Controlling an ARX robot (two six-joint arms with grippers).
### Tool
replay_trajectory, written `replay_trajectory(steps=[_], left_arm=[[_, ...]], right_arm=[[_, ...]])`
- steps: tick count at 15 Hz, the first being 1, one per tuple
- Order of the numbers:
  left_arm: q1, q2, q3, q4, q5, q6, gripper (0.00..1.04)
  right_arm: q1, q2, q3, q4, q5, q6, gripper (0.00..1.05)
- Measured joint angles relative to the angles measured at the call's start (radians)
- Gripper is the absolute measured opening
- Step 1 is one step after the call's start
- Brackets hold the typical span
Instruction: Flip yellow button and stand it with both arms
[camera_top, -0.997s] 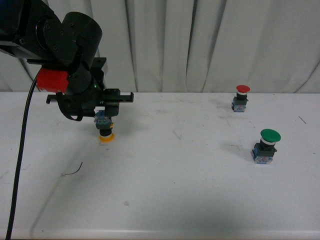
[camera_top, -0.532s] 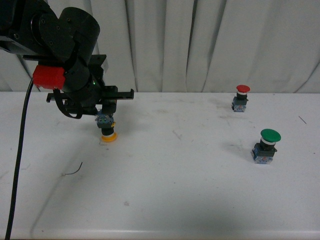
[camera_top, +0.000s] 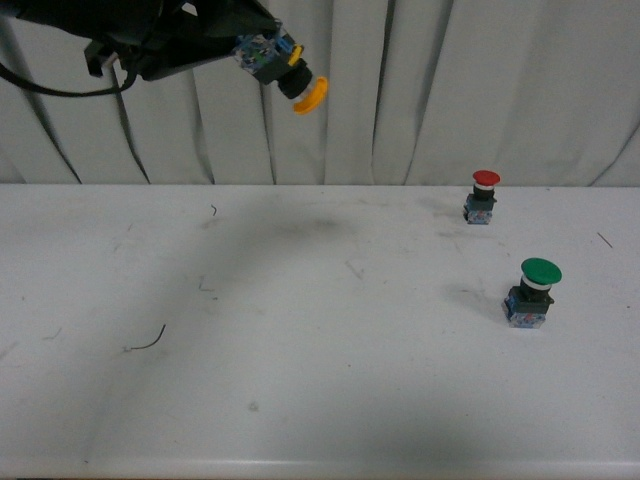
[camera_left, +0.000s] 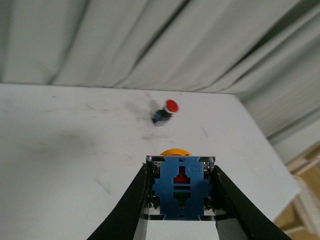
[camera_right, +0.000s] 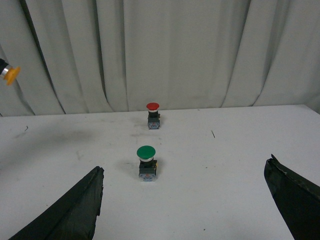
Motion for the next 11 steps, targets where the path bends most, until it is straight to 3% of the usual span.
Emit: replay_trajectory(steps=[4, 9, 11], left_arm=[[-0.037, 0.028, -0.225, 0.426, 0.163, -0.248, 0.3], [-0.121, 0.035, -0.335, 0.951, 0.182, -0.574, 0.3], [-0.126, 0.059, -0.334, 0.967, 0.161, -0.67, 0.3]], right_arm=[[0.0, 0.0, 0.0, 0.0, 0.0, 0.0, 0.98], [0.0, 0.0, 0.0, 0.0, 0.0, 0.0, 0.98], [0.0, 0.0, 0.0, 0.0, 0.0, 0.0, 0.98]])
